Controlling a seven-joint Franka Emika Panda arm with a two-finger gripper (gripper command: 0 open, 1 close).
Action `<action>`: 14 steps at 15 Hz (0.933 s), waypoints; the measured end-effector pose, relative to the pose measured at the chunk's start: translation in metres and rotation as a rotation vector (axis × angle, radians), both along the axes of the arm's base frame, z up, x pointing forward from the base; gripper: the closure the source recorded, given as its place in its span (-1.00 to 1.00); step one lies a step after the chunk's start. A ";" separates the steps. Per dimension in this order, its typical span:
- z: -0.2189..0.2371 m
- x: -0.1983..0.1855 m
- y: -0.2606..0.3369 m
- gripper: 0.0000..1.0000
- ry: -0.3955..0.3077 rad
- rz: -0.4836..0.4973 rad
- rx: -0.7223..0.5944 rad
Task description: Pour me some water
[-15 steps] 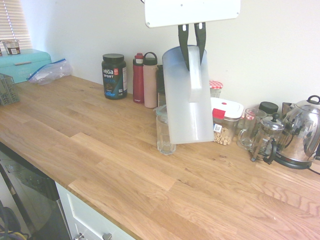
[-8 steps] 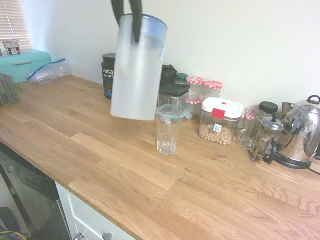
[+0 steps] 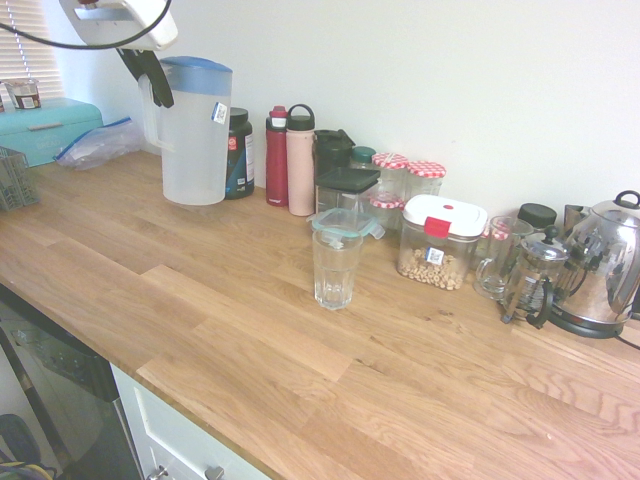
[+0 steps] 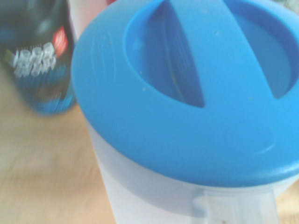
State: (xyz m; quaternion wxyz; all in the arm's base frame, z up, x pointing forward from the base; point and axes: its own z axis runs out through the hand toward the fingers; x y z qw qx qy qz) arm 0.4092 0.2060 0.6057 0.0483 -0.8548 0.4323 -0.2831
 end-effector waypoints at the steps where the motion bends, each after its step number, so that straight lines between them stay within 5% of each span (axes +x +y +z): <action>1: -0.013 0.004 0.006 1.00 -0.038 -0.033 -0.023; 6: -0.068 0.019 0.030 1.00 -0.117 -0.160 -0.038; 14: -0.116 0.019 0.059 1.00 -0.074 -0.077 0.028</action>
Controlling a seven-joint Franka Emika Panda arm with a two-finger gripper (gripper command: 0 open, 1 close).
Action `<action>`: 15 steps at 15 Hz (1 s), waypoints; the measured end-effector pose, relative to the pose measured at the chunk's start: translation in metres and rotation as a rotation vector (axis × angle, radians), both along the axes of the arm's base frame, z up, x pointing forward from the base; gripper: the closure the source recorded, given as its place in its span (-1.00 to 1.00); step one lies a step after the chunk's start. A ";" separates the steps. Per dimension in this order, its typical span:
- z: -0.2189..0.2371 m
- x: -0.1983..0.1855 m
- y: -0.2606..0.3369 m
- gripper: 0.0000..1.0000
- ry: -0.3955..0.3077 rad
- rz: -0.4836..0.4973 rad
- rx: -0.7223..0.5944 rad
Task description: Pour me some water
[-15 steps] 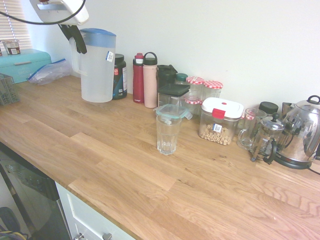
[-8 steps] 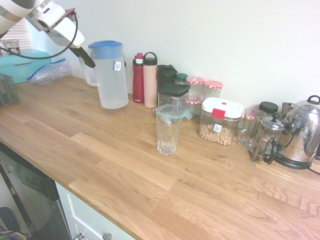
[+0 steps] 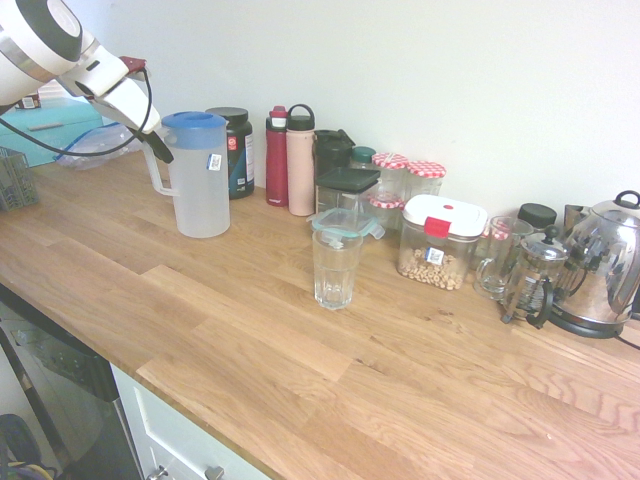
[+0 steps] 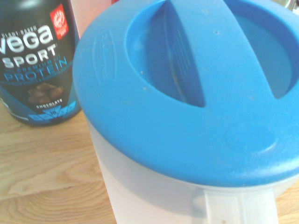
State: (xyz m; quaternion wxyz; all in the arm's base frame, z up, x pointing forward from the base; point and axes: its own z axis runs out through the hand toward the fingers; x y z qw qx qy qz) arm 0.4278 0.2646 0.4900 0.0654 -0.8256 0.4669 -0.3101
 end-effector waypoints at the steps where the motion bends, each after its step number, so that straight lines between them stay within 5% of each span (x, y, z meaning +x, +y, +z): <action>1: -0.003 -0.001 0.001 1.00 -0.010 0.007 -0.008; 5: -0.016 -0.011 0.007 1.00 -0.029 0.032 -0.018; 6: -0.018 -0.013 0.007 -1.00 -0.025 0.034 -0.016; 15: -0.019 -0.022 0.007 -1.00 -0.020 0.047 -0.009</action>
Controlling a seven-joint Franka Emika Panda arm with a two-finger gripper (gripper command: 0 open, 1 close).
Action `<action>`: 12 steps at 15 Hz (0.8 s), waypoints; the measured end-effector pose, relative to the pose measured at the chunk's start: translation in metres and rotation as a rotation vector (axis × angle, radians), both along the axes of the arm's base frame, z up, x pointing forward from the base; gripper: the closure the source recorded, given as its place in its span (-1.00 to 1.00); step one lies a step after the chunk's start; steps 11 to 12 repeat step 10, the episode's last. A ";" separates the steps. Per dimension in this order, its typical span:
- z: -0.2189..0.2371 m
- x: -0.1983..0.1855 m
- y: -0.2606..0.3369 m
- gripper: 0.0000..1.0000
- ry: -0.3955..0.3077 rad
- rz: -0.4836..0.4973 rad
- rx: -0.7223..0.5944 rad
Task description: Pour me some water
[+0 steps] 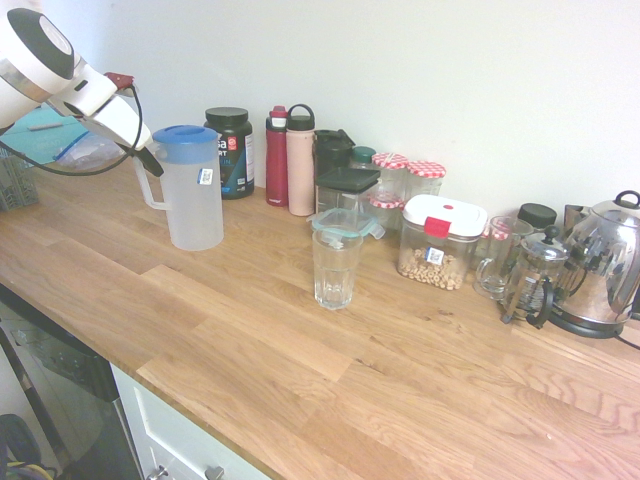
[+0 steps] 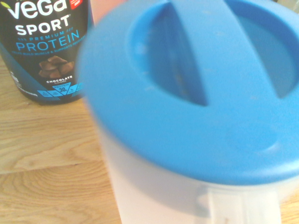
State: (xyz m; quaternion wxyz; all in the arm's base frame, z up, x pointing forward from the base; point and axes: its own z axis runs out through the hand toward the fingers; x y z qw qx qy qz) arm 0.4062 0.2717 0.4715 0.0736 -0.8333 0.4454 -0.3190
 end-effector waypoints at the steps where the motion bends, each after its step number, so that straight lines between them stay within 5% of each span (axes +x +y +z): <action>1: 0.002 -0.001 0.000 -1.00 -0.004 0.000 0.000; 4: 0.007 -0.007 0.001 -1.00 0.003 -0.003 -0.019; 10: 0.028 -0.055 0.004 -1.00 0.267 0.062 -0.042; 12: 0.028 -0.055 0.004 -1.00 0.267 0.062 -0.042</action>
